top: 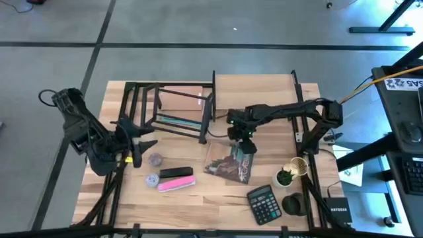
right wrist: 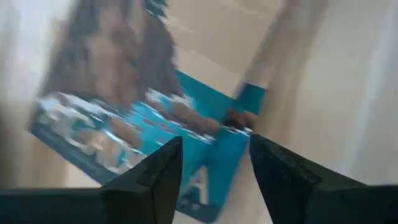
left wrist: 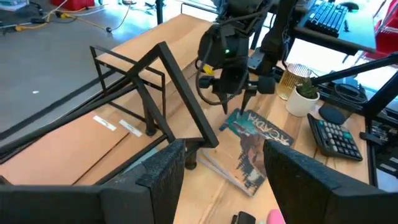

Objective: Stock shelves
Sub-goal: Put the book holder on top of the shelf

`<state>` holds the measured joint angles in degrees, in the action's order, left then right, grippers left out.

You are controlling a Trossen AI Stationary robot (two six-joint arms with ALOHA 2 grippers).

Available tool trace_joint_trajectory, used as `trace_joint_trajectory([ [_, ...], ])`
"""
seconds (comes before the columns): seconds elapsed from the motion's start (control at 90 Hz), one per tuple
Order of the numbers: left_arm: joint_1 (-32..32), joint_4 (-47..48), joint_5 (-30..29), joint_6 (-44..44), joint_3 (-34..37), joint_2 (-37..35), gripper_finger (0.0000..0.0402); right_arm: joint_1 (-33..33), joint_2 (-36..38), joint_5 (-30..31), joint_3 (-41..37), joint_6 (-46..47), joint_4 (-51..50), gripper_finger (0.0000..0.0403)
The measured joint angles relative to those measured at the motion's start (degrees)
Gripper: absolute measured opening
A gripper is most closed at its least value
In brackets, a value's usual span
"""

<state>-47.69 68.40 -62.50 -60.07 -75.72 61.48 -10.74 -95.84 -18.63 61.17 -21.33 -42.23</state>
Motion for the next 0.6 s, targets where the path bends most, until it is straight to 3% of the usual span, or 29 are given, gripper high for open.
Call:
trace_joint_trajectory([
  [0.211,0.1,0.0,-1.9,0.1,0.0,0.1,0.0198,0.0,8.2,-0.4,0.0,-0.2,-0.5,0.0170],
  [0.367,1.0,0.1,-8.8,-2.6,1.1,0.2,0.0198,2.5,16.7,0.9,-0.5,2.3,2.2,0.0170],
  [0.478,4.9,2.0,-13.1,-8.7,3.0,0.2,0.0198,7.3,21.9,3.7,-2.1,7.2,7.0,0.0169],
  [0.6,12.8,10.0,-11.7,-14.0,4.3,0.2,0.0198,13.5,24.6,8.5,-4.2,12.1,11.4,0.0169],
])
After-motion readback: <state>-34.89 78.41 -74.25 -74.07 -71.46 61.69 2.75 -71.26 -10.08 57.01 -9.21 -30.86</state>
